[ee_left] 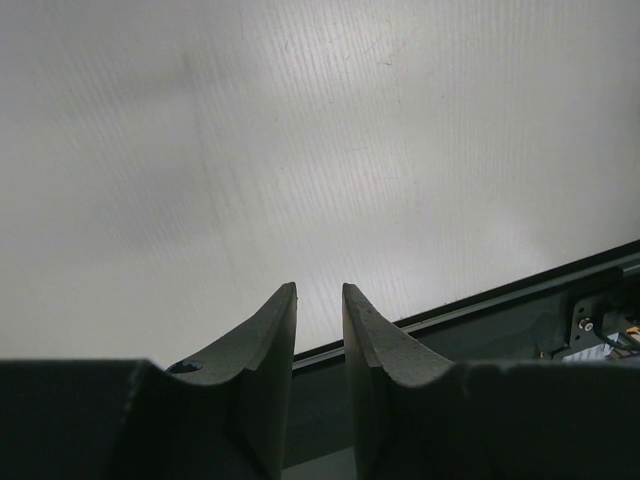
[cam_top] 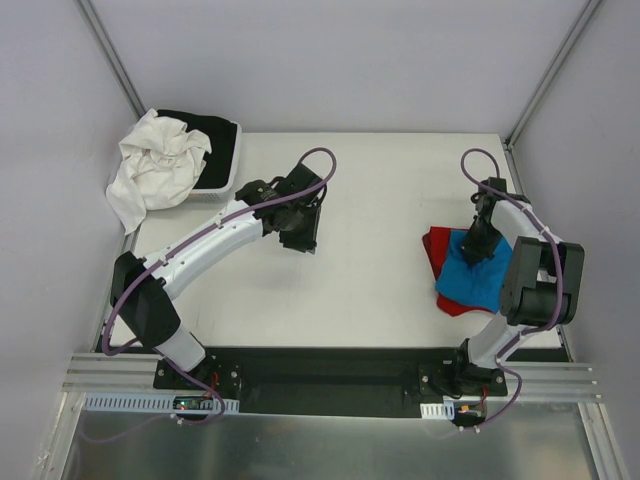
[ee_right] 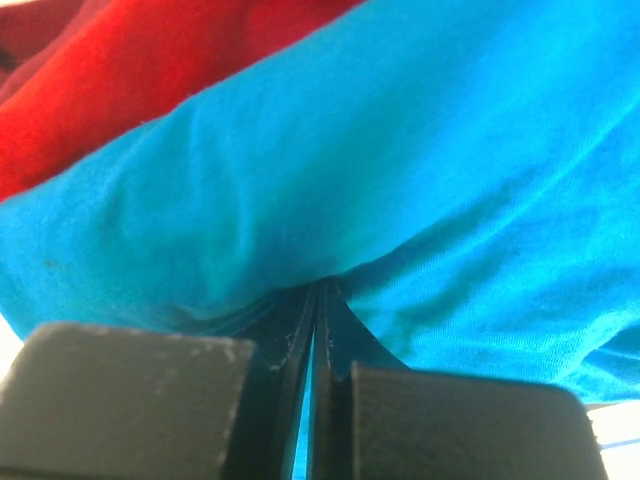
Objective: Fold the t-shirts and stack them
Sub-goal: Neatly place the folded tshirt to the corner
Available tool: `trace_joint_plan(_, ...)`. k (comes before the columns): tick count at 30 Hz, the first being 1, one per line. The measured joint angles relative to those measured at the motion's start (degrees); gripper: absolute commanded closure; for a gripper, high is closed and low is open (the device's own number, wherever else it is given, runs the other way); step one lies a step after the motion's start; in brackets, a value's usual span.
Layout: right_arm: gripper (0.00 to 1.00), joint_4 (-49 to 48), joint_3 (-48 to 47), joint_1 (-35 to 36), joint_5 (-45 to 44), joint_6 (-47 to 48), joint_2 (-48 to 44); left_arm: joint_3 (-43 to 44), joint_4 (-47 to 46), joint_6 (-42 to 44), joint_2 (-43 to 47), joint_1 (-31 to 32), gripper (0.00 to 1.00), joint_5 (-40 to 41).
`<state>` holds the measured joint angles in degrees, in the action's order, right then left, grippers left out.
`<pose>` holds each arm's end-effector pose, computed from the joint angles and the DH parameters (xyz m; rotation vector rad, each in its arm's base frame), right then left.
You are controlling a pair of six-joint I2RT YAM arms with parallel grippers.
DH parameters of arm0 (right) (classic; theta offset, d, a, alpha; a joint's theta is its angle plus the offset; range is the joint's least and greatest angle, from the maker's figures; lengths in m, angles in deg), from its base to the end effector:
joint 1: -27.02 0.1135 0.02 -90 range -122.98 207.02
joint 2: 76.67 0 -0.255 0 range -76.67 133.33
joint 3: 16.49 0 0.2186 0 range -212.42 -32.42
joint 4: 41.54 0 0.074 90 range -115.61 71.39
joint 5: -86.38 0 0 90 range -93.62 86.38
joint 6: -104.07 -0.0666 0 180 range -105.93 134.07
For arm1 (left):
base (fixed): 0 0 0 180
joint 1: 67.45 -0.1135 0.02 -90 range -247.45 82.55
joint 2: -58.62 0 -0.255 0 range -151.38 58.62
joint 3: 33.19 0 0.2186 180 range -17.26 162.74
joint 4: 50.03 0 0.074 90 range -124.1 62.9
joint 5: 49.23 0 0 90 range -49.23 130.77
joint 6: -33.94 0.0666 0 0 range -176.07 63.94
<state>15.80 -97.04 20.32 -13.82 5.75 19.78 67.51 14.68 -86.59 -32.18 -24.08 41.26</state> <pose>0.2957 -0.0466 0.1734 0.4077 2.8076 -0.2472 0.2330 -0.2193 0.2912 0.2876 2.5874 -0.4874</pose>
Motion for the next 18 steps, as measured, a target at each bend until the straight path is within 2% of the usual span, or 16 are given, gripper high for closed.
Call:
trace_joint_plan(7,0.99,1.46,-0.79,-1.42,0.22,0.17,0.81,0.0,0.0,0.13,0.0,-0.35,0.75,-0.07)
trace_joint_plan(18,0.99,7.52,-11.04,-4.46,0.59,1.33,9.46,-0.09,0.0,0.09,-0.02,-0.37,0.75,-0.07)
